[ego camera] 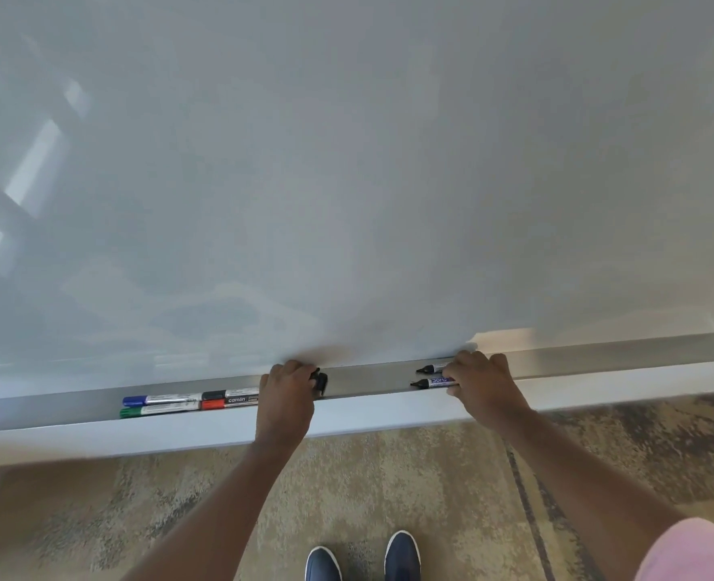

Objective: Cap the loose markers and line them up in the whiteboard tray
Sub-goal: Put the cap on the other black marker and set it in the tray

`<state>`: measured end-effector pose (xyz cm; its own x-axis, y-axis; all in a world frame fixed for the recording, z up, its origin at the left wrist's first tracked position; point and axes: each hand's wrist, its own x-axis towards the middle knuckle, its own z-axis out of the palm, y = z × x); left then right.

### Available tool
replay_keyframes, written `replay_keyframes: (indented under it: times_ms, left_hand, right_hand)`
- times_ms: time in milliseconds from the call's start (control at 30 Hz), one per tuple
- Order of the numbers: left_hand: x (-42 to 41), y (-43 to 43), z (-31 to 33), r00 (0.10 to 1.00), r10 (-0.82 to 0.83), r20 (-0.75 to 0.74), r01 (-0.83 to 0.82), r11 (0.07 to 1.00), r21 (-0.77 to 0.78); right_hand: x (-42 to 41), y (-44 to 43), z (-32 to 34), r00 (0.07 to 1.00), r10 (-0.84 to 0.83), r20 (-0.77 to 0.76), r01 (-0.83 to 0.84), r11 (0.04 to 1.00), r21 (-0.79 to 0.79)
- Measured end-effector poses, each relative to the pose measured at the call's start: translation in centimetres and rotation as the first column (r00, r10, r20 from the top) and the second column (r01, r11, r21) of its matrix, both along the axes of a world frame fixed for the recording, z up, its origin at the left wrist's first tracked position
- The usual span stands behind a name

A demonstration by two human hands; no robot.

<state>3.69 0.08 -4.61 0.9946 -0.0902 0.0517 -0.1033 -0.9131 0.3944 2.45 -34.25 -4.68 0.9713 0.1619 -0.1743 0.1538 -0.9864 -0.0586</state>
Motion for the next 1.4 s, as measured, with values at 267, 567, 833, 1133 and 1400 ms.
replay_keyframes:
  times_ms: [267,567,833,1133,1400]
  left_hand:
    - [-0.9,-0.8,1.7,0.964,0.108,-0.241,-0.226,0.810,-0.540]
    - [-1.1,-0.1,1.8,0.891,0.058,-0.451,-0.428,0.441,-0.789]
    - [-1.4,-0.5,2.9,0.910,0.000,-0.416,-0.376,0.424,-0.824]
    - [-1.5,-0.4,3.2,0.923,-0.055,-0.380,-0.326,0.411,-0.852]
    - [-1.7,-0.3,3.4,0.917,-0.032,-0.397,-0.368,0.311,-0.876]
  right_hand:
    - [0.2,0.0,0.1,1.000,-0.008,-0.012,0.009,1.000,0.030]
    - [-0.9,5.1,3.4,0.978,0.026,0.206,-0.111,0.904,0.413]
    - [-1.4,9.2,5.4,0.981,0.063,0.185,-0.155,0.827,0.541]
    - [-1.6,10.2,5.8,0.981,0.071,0.182,-0.160,0.824,0.544]
    - [-1.8,10.9,6.3,0.982,0.100,0.161,-0.176,0.801,0.572]
